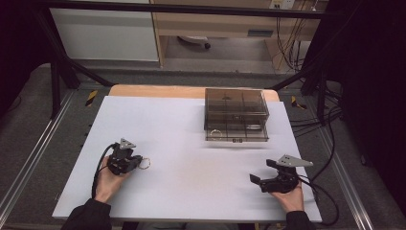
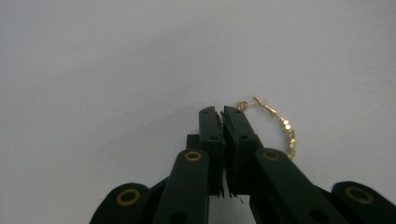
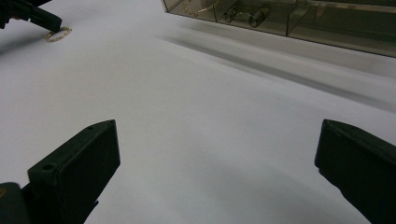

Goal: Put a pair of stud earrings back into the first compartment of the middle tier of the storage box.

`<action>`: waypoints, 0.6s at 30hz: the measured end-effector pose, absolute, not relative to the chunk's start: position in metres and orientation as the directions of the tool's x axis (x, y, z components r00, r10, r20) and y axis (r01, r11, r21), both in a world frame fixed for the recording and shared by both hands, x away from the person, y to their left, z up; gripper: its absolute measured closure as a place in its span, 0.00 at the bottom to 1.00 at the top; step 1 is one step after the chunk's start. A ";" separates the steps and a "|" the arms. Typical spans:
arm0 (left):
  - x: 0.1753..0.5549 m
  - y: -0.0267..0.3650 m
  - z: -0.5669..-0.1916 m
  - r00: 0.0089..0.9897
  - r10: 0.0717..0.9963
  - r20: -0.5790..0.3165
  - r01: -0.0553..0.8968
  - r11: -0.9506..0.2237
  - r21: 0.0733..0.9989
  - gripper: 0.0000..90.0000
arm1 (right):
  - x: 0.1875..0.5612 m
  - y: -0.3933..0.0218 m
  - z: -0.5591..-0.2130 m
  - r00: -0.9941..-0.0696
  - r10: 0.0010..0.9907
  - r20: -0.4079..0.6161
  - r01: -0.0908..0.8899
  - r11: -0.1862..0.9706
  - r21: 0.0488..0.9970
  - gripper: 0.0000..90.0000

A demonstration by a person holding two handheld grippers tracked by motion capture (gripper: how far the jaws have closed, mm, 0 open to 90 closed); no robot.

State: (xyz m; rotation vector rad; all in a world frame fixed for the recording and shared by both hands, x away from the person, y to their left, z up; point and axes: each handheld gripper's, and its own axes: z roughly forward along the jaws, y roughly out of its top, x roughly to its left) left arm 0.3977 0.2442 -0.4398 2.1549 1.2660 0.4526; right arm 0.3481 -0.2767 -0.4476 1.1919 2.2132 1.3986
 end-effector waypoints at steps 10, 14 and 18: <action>0.394 0.245 -0.431 0.493 0.870 -0.016 0.652 -0.357 0.669 0.96 | 0.348 -0.277 -0.448 -0.628 0.754 0.193 0.498 0.198 0.844 0.01; 0.393 0.244 -0.429 0.498 0.867 -0.019 0.647 -0.357 0.674 0.96 | 0.348 -0.277 -0.448 -0.629 0.753 0.194 0.499 0.200 0.843 0.01; 0.392 0.241 -0.427 0.503 0.864 -0.023 0.640 -0.354 0.682 0.96 | 0.348 -0.277 -0.447 -0.628 0.754 0.194 0.498 0.198 0.844 0.01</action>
